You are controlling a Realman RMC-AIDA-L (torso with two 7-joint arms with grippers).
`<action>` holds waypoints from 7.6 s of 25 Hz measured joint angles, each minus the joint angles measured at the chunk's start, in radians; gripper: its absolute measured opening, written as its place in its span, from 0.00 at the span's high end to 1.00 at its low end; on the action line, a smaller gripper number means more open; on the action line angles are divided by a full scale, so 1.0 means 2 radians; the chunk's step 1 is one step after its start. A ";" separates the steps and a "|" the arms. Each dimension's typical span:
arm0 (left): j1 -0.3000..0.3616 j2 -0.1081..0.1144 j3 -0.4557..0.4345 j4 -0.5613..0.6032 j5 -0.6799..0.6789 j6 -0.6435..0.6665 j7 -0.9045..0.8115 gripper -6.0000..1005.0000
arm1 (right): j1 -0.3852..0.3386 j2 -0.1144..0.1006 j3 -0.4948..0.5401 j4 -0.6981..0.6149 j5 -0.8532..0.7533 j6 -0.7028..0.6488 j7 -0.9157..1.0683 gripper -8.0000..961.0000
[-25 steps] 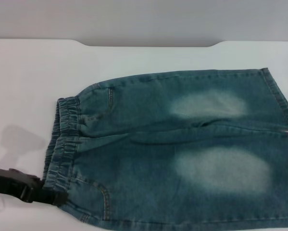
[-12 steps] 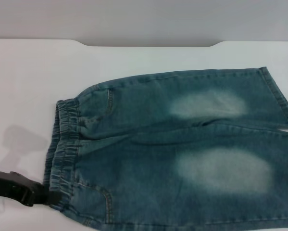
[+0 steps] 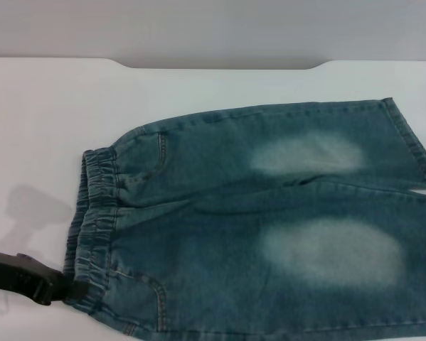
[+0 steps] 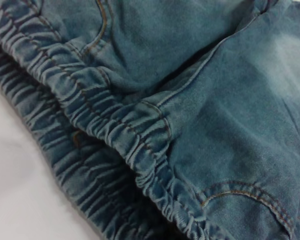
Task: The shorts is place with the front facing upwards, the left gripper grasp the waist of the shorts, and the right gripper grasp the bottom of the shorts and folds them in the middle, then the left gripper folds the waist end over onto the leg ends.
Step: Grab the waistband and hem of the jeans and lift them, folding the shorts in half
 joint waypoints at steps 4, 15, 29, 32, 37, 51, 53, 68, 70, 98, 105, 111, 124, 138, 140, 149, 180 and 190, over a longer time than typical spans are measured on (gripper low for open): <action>-0.001 0.000 0.000 0.002 0.000 -0.001 0.000 0.95 | -0.003 -0.002 -0.030 -0.080 -0.114 -0.003 0.154 0.47; -0.007 0.000 0.000 0.006 0.000 -0.002 -0.001 0.95 | 0.037 -0.056 -0.039 -0.374 -0.425 -0.190 0.680 0.47; -0.013 0.002 -0.005 0.013 -0.001 -0.001 0.004 0.95 | 0.108 -0.067 -0.129 -0.609 -0.766 -0.439 0.851 0.47; -0.014 0.002 -0.005 0.013 -0.001 0.000 0.004 0.95 | 0.100 -0.061 -0.161 -0.602 -0.817 -0.439 0.829 0.47; -0.022 0.003 -0.005 0.013 0.000 0.001 0.004 0.95 | 0.085 -0.050 -0.193 -0.597 -0.879 -0.438 0.779 0.47; -0.028 0.004 -0.001 0.013 0.000 0.004 0.003 0.95 | 0.083 -0.049 -0.201 -0.516 -0.972 -0.399 0.738 0.47; -0.028 0.003 -0.001 0.013 0.000 0.005 0.002 0.95 | 0.087 -0.050 -0.201 -0.501 -0.989 -0.387 0.738 0.47; -0.029 0.001 -0.001 0.013 0.000 0.005 0.001 0.95 | 0.097 -0.051 -0.210 -0.443 -1.005 -0.337 0.737 0.47; -0.030 0.000 -0.001 0.012 0.000 0.005 0.000 0.95 | 0.098 -0.051 -0.210 -0.441 -1.010 -0.333 0.738 0.47; -0.036 0.000 0.000 0.007 0.000 0.002 0.001 0.95 | 0.117 -0.034 -0.214 -0.419 -1.028 -0.292 0.745 0.47; -0.036 0.000 0.000 0.006 0.000 0.001 0.002 0.95 | 0.118 -0.027 -0.220 -0.424 -1.028 -0.292 0.745 0.47; -0.036 0.000 0.000 0.005 0.000 0.001 0.002 0.95 | 0.121 -0.019 -0.226 -0.431 -1.028 -0.300 0.747 0.47; -0.037 0.000 0.000 0.002 0.000 -0.001 0.003 0.94 | 0.125 -0.016 -0.243 -0.433 -1.028 -0.303 0.747 0.47; -0.044 0.000 0.000 0.001 0.000 -0.002 0.002 0.94 | 0.119 -0.016 -0.260 -0.433 -1.029 -0.300 0.750 0.87; -0.044 0.000 0.000 0.001 0.000 -0.002 0.002 0.94 | 0.118 -0.016 -0.260 -0.433 -1.029 -0.299 0.750 0.87; -0.043 0.000 0.000 0.000 0.000 -0.002 0.003 0.94 | 0.117 -0.015 -0.260 -0.435 -1.029 -0.292 0.746 0.91; -0.062 -0.002 0.002 0.022 -0.166 -0.084 0.032 0.94 | 0.093 -0.019 -0.215 -0.502 -0.850 -0.251 0.701 0.97; -0.063 -0.002 0.005 0.024 -0.196 -0.101 0.046 0.94 | 0.079 -0.021 -0.166 -0.515 -0.760 -0.237 0.685 0.98</action>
